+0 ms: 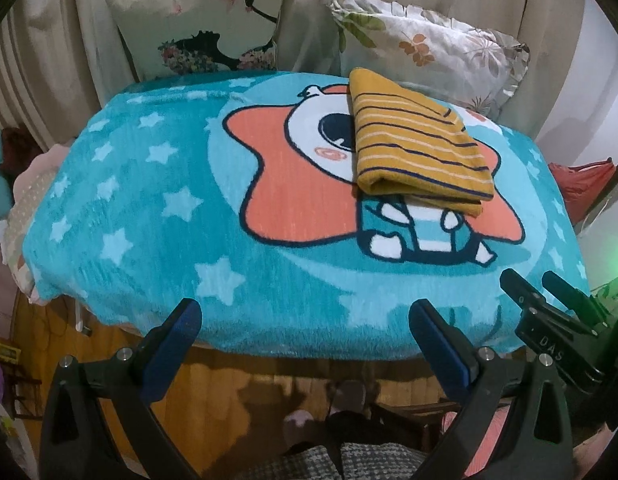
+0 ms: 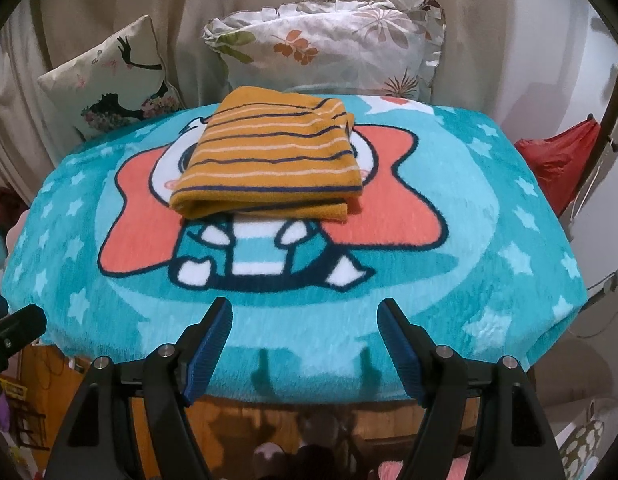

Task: Fold small clothes

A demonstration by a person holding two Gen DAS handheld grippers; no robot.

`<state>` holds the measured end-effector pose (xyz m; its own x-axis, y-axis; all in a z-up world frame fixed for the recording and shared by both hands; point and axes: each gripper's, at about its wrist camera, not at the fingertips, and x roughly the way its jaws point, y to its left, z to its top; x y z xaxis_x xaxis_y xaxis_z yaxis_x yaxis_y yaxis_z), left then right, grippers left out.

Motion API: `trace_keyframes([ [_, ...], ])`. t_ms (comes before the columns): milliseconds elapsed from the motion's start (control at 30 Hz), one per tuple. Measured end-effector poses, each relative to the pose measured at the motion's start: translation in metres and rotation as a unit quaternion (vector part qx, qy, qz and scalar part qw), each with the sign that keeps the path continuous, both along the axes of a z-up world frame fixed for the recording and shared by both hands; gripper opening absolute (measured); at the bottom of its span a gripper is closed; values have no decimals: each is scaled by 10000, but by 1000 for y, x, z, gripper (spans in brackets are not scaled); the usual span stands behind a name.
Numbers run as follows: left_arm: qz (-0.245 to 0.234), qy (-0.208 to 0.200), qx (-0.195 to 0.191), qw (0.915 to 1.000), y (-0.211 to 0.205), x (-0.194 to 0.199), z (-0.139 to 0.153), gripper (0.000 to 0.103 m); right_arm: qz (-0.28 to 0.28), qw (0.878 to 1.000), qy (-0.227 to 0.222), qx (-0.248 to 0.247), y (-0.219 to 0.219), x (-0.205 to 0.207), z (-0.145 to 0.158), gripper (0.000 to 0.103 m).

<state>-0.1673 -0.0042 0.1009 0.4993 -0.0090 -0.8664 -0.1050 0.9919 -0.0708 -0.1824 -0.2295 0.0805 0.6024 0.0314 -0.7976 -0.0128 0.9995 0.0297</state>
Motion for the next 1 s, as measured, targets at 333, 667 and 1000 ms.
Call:
trace_keyframes([
  [333,7,112,-11,9999,9,-12,-5,103,-89,9999,48,-16,6,-11,-3,81],
  [667,5,135,-33,9999,17,-18,-7,103,61,9999,44,-86,23,-16,-4,81],
  [1000,33,158,-105,9998,21,-22,-9,103,115,9998,29,-151,28,-12,-2,81],
])
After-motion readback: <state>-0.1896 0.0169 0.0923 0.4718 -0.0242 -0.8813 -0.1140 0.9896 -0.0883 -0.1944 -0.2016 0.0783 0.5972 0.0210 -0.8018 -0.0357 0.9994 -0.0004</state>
